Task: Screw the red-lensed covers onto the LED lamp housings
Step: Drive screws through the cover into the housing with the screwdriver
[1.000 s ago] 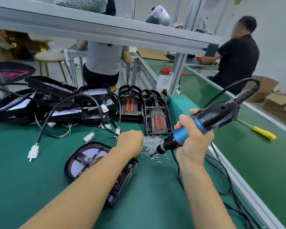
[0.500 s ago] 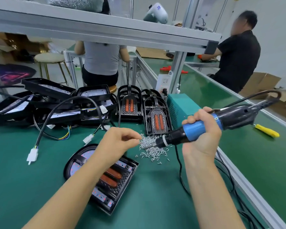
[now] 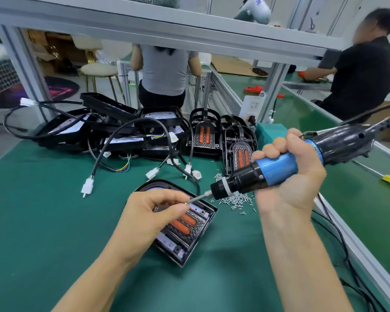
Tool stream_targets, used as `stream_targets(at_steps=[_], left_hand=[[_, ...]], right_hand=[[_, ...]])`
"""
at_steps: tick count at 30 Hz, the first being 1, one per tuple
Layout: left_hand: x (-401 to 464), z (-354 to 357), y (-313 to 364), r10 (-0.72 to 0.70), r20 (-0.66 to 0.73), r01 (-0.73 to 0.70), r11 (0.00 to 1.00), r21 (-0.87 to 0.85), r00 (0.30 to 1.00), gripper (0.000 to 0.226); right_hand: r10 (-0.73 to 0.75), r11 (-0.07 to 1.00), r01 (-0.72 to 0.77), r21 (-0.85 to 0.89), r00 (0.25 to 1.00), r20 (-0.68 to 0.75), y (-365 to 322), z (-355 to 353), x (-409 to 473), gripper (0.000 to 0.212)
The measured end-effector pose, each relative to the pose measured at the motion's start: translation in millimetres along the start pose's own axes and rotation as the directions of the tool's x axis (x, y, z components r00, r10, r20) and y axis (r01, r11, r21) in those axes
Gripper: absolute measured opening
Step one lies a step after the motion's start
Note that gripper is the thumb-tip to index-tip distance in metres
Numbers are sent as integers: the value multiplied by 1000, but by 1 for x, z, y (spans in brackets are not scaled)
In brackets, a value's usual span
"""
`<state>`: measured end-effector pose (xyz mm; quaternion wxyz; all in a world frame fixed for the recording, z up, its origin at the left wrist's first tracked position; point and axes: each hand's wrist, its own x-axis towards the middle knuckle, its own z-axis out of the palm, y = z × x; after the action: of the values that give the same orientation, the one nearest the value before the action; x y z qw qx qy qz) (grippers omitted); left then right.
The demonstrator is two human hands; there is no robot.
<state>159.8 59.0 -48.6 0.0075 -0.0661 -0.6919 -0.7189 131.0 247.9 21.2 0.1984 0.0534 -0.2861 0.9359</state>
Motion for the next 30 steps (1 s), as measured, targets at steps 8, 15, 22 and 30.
stream_targets(at_steps=[8, 15, 22, 30], left_hand=[[-14, -13, -5, 31, -19, -27, 988, 151, 999, 24], [-33, -19, -10, 21, -67, 3, 941, 339, 998, 26], [-47, -26, -22, 49, -173, 46, 860, 508, 984, 25], [-50, -20, -35, 29, -171, 70, 836, 544, 985, 21]], right_hand=[[57, 997, -55, -47, 998, 35, 13, 6, -12, 18], [109, 986, -90, -140, 984, 139, 22, 4, -24, 18], [167, 933, -77, -351, 957, 236, 38, -7, -37, 25], [180, 886, -38, -461, 947, 267, 47, -11, -43, 23]])
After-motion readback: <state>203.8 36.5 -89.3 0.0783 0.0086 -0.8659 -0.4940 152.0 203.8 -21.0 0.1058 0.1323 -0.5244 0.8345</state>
